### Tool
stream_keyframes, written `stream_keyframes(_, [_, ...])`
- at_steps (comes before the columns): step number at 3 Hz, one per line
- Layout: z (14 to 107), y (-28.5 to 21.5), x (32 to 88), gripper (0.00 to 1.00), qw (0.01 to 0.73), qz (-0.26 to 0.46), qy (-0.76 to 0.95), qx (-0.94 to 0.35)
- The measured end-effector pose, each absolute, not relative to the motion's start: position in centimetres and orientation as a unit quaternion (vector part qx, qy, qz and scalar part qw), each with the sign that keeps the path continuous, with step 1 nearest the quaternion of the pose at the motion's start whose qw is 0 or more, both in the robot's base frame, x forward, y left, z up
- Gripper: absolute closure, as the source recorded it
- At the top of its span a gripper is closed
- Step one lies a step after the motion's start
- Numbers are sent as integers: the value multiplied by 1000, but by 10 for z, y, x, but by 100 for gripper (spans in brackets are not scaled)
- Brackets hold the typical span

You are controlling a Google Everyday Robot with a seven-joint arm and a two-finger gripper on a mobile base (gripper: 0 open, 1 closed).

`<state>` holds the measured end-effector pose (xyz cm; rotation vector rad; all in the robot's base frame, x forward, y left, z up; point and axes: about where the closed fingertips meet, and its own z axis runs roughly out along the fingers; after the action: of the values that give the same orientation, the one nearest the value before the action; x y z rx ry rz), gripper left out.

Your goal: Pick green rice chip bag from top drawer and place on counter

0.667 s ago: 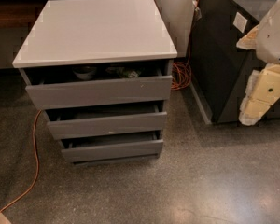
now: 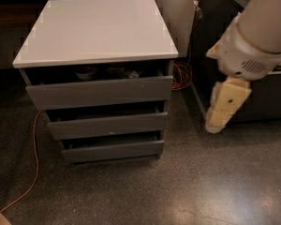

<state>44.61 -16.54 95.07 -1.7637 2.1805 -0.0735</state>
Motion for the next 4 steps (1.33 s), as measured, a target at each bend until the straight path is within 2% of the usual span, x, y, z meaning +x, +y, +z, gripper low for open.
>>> stream_keyframes(3, [831, -35, 524, 0, 217, 32, 685, -694])
stream_keyframes(4, [806, -9, 544, 0, 222, 32, 664, -713])
